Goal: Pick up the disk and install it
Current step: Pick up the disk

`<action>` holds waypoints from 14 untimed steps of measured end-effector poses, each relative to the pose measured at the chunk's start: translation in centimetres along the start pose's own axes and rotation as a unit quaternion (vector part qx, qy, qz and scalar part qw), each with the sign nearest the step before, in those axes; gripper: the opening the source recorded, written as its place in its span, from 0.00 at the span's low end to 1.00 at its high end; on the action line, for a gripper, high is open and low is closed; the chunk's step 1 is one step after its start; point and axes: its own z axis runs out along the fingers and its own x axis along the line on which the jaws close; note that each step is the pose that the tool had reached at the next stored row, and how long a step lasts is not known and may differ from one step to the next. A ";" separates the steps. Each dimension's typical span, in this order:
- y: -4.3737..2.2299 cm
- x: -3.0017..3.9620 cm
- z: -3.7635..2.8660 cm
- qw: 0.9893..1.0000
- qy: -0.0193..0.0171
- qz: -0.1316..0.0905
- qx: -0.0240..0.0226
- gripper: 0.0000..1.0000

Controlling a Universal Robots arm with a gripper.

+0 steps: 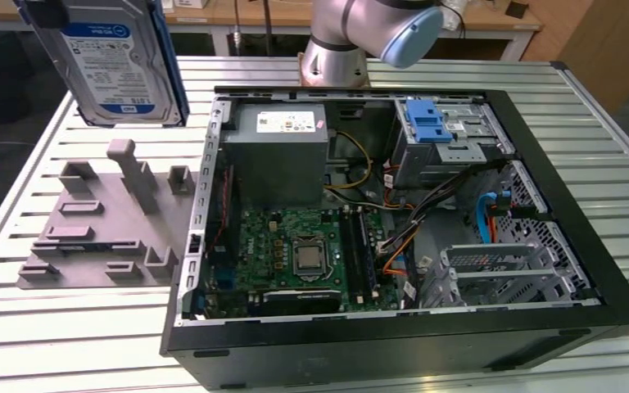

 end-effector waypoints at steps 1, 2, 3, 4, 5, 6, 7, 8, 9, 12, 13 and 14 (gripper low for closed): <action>-0.24 0.09 -0.01 1.000 0.000 0.000 0.000 0.36; -0.51 0.15 -0.02 1.000 0.000 0.000 0.000 0.36; -0.86 0.20 -0.02 1.000 0.000 0.000 0.000 0.36; -1.20 0.24 -0.03 1.000 0.000 0.000 0.000 0.36; -1.59 0.27 -0.04 1.000 0.000 0.000 0.000 0.36; -1.96 0.30 -0.05 1.000 0.000 0.000 0.000 0.36; -2.33 0.34 -0.05 1.000 0.000 0.000 0.000 0.36; -2.71 0.37 -0.06 1.000 0.000 0.000 0.000 0.36; -3.11 0.40 -0.06 1.000 0.000 0.000 0.000 0.36; -4.36 0.47 -0.10 1.000 0.000 0.000 0.000 0.36; -4.74 0.50 -0.11 1.000 0.000 0.000 0.000 0.36; -5.12 0.53 -0.11 1.000 0.000 0.000 0.000 0.36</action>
